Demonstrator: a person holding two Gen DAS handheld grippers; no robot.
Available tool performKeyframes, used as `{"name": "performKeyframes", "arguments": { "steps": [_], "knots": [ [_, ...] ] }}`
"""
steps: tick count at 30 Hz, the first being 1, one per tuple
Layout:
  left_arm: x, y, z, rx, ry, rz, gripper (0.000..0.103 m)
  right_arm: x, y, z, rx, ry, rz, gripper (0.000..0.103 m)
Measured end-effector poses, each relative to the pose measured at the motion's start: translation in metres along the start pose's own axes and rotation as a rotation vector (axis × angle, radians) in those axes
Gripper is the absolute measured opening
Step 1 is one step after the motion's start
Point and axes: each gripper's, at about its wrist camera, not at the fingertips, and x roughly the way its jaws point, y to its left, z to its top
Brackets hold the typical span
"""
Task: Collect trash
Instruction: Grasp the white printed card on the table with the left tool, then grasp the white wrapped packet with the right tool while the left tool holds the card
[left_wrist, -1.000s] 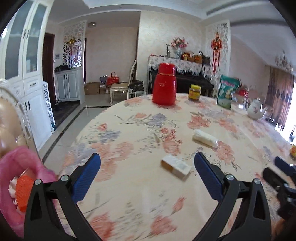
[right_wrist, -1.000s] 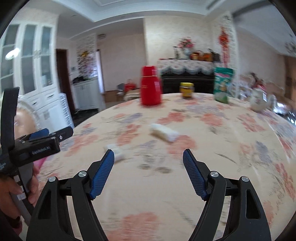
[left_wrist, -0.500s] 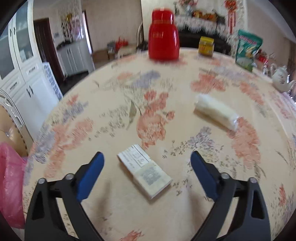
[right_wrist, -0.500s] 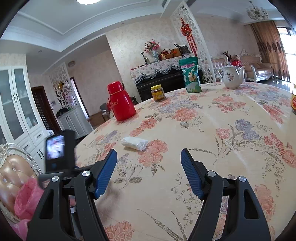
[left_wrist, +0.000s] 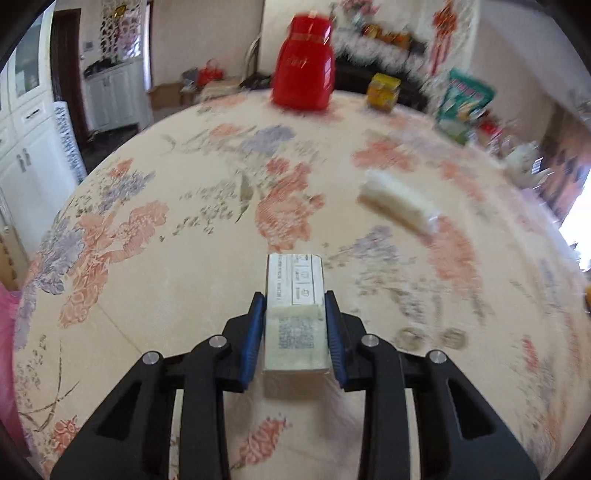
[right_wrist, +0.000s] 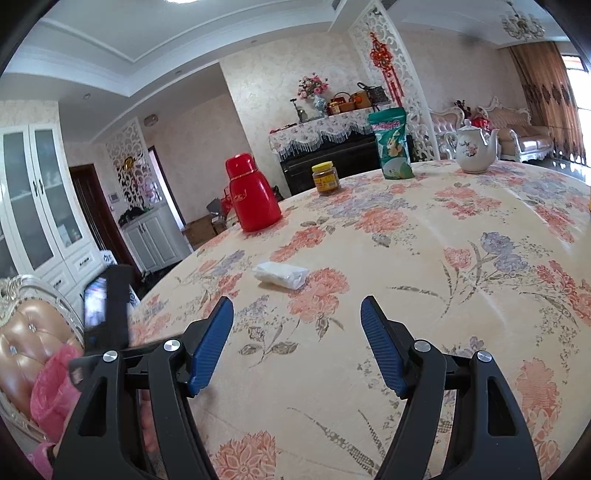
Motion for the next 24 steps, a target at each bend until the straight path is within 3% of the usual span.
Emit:
{"name": "performKeyframes", "arguments": {
  "steps": [4,9,15,18,24],
  "knots": [
    [-0.028,0.006,-0.002,-0.002,-0.149,-0.099,0.031,0.007,0.008,-0.006,-0.039,0.025,-0.001,0.067],
    [-0.041,0.013,0.003,-0.020,-0.218,-0.128,0.031,0.014,0.012,-0.013,-0.064,0.052,-0.016,0.067],
    [-0.053,0.016,0.005,-0.025,-0.285,-0.094,0.031,0.020,0.010,-0.014,-0.057,0.080,-0.009,0.067],
    [-0.058,0.013,0.003,-0.007,-0.311,-0.071,0.032,0.037,0.010,-0.012,-0.056,0.146,0.002,0.067],
    [-0.060,0.014,0.003,-0.007,-0.331,-0.033,0.032,0.099,0.025,0.001,-0.206,0.283,-0.022,0.067]
  ]
}}
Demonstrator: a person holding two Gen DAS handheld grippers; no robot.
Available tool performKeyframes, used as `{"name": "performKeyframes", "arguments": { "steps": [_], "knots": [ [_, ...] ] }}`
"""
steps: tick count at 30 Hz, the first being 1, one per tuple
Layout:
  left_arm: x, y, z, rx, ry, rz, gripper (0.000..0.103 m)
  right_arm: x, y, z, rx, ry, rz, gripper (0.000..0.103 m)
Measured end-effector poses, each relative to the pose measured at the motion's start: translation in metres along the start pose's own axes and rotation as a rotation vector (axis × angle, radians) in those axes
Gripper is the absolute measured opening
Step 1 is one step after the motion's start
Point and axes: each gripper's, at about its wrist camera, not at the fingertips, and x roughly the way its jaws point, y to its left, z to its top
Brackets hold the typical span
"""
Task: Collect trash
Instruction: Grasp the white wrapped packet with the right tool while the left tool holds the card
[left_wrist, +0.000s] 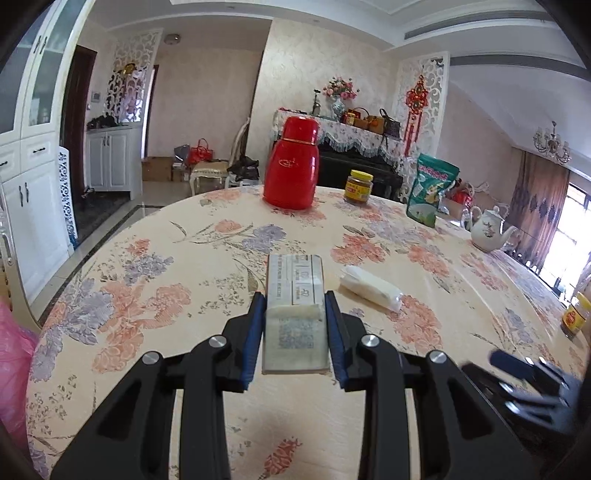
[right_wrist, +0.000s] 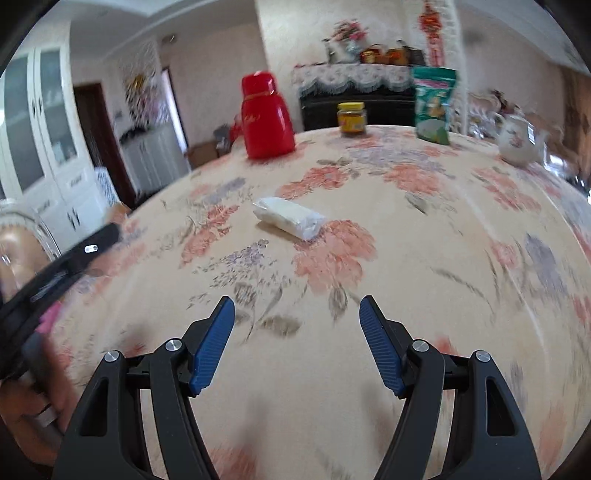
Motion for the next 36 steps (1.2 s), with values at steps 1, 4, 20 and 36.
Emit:
{"name": "performKeyframes", "arguments": {
  "steps": [1,4,20,36],
  "knots": [
    [0.001,0.001,0.000,-0.003,0.002,0.015,0.032,0.010,0.000,0.006,-0.015,0.022,0.005,0.067],
    [0.004,0.004,-0.002,-0.011,0.019,0.029,0.032,0.050,0.000,0.032,-0.056,0.091,0.017,0.067],
    [0.012,-0.002,-0.003,0.030,0.050,0.024,0.032,0.174,0.008,0.096,-0.138,0.244,0.028,0.071],
    [0.014,-0.002,-0.005,0.021,0.072,0.007,0.032,0.195,0.034,0.111,-0.447,0.276,0.031,0.084]
  ]
}}
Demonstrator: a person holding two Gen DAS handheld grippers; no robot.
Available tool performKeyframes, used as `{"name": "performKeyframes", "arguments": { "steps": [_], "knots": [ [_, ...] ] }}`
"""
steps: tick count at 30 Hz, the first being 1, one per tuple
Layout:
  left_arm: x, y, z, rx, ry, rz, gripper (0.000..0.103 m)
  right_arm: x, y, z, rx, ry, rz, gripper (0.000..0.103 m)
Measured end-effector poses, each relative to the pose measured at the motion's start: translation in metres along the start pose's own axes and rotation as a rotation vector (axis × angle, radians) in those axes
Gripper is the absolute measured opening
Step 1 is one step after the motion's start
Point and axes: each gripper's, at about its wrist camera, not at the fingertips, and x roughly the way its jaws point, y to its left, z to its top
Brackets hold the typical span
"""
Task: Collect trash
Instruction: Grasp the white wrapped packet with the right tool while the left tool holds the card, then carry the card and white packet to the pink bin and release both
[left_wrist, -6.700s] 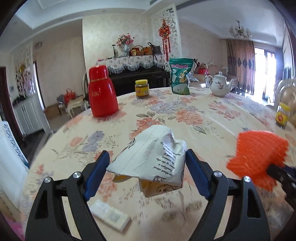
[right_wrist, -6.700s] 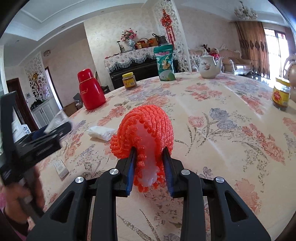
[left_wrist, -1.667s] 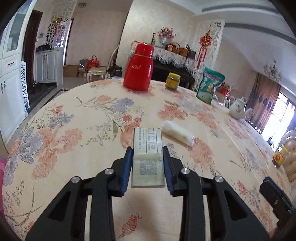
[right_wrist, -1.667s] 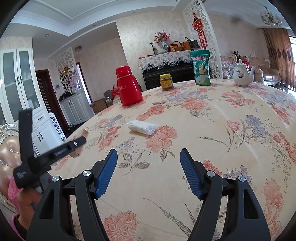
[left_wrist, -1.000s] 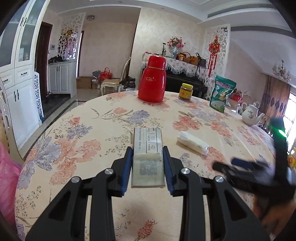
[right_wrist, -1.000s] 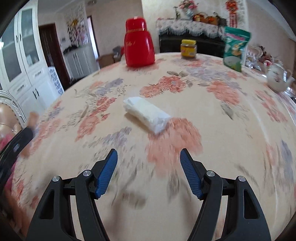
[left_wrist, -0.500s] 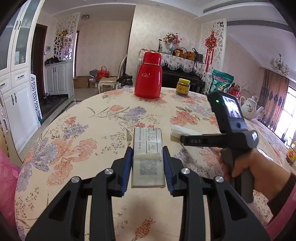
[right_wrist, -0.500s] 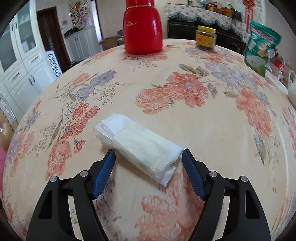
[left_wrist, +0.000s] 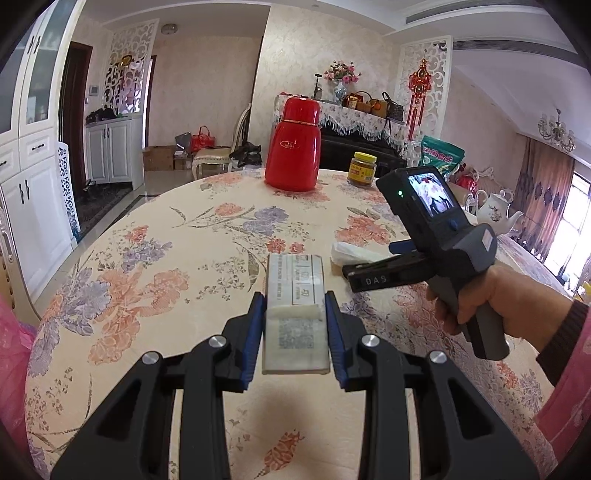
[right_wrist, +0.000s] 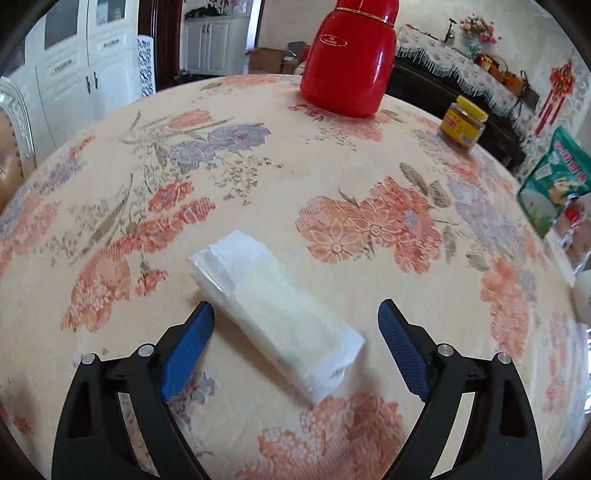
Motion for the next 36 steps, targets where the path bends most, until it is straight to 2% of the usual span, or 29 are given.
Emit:
{"name": "performKeyframes", "arguments": {
  "steps": [1,3,5,6,8,12,19,22,29,36],
  "knots": [
    [0.000,0.000,0.000,0.002,0.000,0.001,0.032,0.002,-0.003,0.001,0.018,-0.002,0.019,0.084],
    [0.000,-0.001,0.000,0.004,0.002,0.002,0.032,0.005,-0.010,-0.001,0.078,-0.011,0.082,0.075],
    [0.000,0.000,0.000,-0.001,0.006,0.002,0.032,0.002,-0.011,-0.004,0.117,-0.042,0.124,0.043],
    [0.001,0.000,0.000,-0.004,0.008,0.003,0.032,-0.001,-0.011,-0.007,0.124,-0.050,0.110,0.037],
    [0.001,0.001,0.000,-0.010,0.012,0.003,0.032,-0.010,-0.008,-0.016,0.148,-0.065,0.139,0.031],
    [0.001,0.000,0.000,-0.011,0.010,0.001,0.032,-0.037,-0.002,-0.043,0.216,-0.092,0.117,0.027],
    [0.003,0.002,0.000,-0.014,0.020,-0.012,0.032,-0.099,0.015,-0.109,0.395,-0.160,0.094,0.027],
    [0.003,0.001,0.000,-0.005,0.020,-0.025,0.032,-0.130,0.025,-0.137,0.472,-0.215,0.078,0.027],
    [-0.002,-0.007,-0.001,0.040,-0.004,-0.061,0.032,-0.188,0.047,-0.162,0.502,-0.332,-0.044,0.027],
    [-0.008,-0.016,-0.002,0.078,-0.031,-0.109,0.032,-0.231,0.055,-0.186,0.568,-0.398,-0.072,0.027]
  ]
}}
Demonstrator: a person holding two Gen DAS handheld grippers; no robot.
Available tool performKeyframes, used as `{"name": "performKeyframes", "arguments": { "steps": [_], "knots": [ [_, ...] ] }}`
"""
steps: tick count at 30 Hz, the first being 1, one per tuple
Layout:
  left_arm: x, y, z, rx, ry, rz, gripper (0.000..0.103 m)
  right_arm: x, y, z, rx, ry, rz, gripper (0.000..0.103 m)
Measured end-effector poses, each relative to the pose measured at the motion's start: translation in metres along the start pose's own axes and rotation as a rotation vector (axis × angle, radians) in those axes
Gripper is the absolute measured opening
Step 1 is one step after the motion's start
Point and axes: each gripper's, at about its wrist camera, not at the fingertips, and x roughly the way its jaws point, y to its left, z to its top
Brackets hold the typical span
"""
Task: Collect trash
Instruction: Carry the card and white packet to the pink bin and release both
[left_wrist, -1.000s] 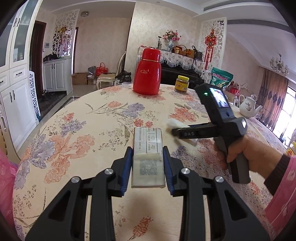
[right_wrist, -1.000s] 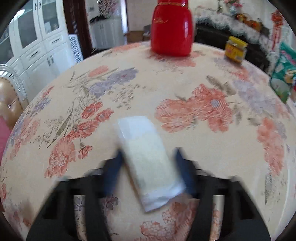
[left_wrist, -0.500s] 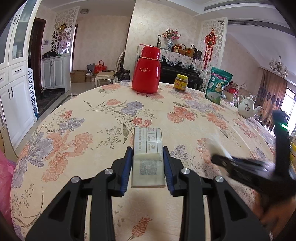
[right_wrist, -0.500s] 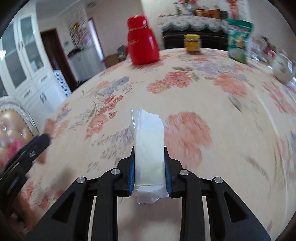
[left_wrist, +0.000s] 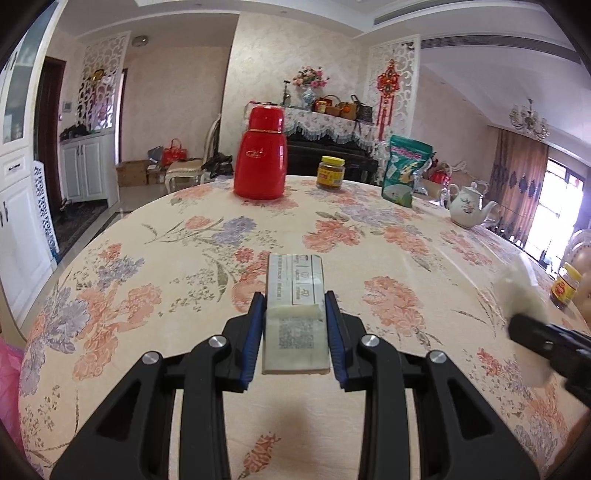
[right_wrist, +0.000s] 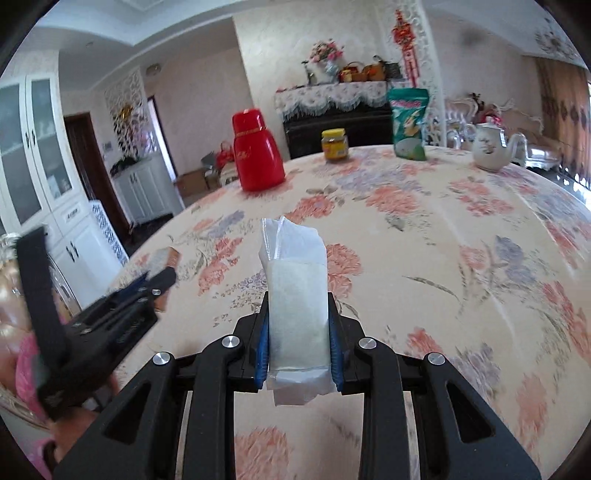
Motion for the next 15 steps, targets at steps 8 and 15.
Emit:
{"name": "performKeyframes", "arguments": {
  "steps": [8,15],
  "knots": [
    [-0.006,-0.009,0.000,0.032,-0.030,-0.033,0.032,-0.031,-0.014,-0.020,0.041,-0.061,-0.012,0.027],
    [-0.052,-0.015,-0.005,0.014,-0.014,-0.049,0.032,-0.040,-0.030,-0.026,0.080,-0.084,-0.001,0.027]
  ]
}}
